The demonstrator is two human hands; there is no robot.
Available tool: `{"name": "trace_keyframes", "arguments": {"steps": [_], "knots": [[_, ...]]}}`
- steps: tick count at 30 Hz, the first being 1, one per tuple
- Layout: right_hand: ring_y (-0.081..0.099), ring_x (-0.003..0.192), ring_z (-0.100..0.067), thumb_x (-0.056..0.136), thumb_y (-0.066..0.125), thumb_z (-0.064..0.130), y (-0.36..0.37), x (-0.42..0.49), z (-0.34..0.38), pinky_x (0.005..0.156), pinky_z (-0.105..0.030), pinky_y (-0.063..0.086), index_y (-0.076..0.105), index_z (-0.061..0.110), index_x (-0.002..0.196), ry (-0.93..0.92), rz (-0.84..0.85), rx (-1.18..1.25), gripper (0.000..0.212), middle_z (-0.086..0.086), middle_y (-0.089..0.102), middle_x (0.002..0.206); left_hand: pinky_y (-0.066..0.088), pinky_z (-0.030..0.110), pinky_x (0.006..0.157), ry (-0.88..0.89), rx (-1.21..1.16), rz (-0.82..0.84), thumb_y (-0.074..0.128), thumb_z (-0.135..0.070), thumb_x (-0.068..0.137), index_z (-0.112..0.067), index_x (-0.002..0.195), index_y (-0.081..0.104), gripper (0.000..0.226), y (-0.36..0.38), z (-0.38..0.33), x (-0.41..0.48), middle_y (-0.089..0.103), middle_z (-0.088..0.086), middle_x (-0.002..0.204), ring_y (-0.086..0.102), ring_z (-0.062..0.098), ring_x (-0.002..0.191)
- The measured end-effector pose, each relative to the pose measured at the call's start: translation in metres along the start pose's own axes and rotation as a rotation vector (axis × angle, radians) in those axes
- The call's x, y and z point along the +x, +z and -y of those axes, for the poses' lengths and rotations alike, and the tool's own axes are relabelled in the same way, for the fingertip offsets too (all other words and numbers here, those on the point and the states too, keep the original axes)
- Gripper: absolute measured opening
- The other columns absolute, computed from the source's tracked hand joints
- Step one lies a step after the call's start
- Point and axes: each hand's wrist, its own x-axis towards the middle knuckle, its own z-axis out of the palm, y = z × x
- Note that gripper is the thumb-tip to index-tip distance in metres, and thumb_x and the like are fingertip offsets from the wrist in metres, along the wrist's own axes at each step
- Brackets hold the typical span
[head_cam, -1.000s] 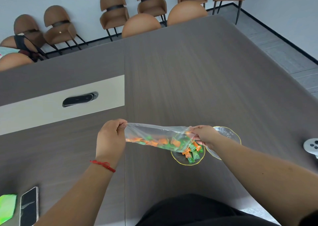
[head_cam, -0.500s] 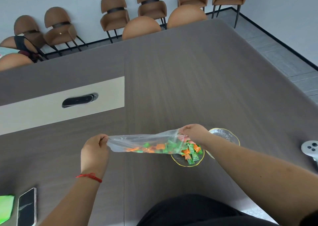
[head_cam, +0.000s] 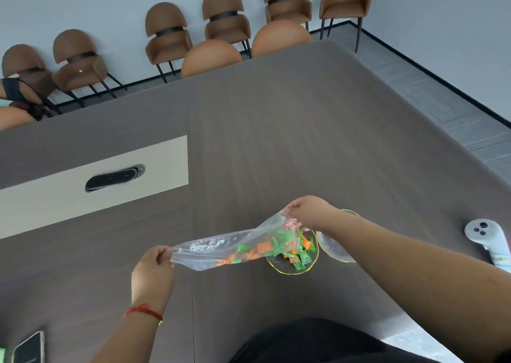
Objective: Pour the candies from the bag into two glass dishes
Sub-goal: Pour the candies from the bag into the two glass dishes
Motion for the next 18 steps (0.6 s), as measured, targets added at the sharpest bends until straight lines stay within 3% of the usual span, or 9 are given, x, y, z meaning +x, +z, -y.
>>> {"name": "trace_keyframes", "arguments": {"steps": [5,7,11,15,18], "knots": [[0.063,0.093,-0.024,0.094,0.05,0.018,-0.039,-0.017,-0.026,0.092,-0.037,0.053,0.07,0.014,0.111,0.056,-0.09,-0.028,0.027,-0.004,0.068,0.102,0.049,0.037,0.07,0.058,-0.007,0.086,0.051,-0.02,0.091,-0.023,0.074,0.06,0.019,0.029,-0.031,0.0,0.07,0.007,0.077,0.066,0.031,0.079],[0.064,0.092,-0.024,0.093,0.052,0.019,-0.053,-0.022,-0.045,0.087,-0.038,0.056,0.072,0.016,0.106,0.104,-0.123,0.062,0.024,-0.004,0.069,0.099,0.048,0.034,0.067,0.091,-0.012,0.134,0.051,-0.018,0.09,-0.023,0.074,0.061,0.019,0.043,-0.046,-0.002,0.07,0.007,0.078,0.067,0.031,0.08],[0.059,0.075,-0.016,0.092,0.057,0.02,-0.074,-0.03,-0.083,0.067,-0.026,0.052,0.072,0.013,0.101,0.172,-0.193,0.255,0.018,-0.002,0.067,0.088,0.046,0.031,0.066,0.208,0.035,0.214,0.049,-0.016,0.09,-0.023,0.072,0.059,0.022,0.07,-0.079,-0.004,0.069,0.007,0.077,0.066,0.032,0.08],[0.057,0.072,-0.017,0.092,0.057,0.022,-0.084,-0.036,-0.121,0.063,-0.025,0.048,0.071,0.019,0.09,0.266,-0.253,0.344,0.014,-0.006,0.071,0.092,0.05,0.04,0.076,0.384,0.072,0.246,0.052,-0.013,0.089,-0.021,0.073,0.061,0.02,0.09,-0.12,-0.011,0.068,0.005,0.076,0.064,0.029,0.079],[0.054,0.076,-0.02,0.086,0.053,0.018,-0.085,-0.036,-0.151,0.068,-0.032,0.042,0.073,0.024,0.077,0.348,-0.297,0.417,0.023,-0.012,0.075,0.098,0.051,0.041,0.079,0.514,0.099,0.275,0.052,-0.014,0.09,-0.016,0.083,0.066,0.016,0.105,-0.148,-0.016,0.069,0.006,0.081,0.065,0.028,0.081]]}}
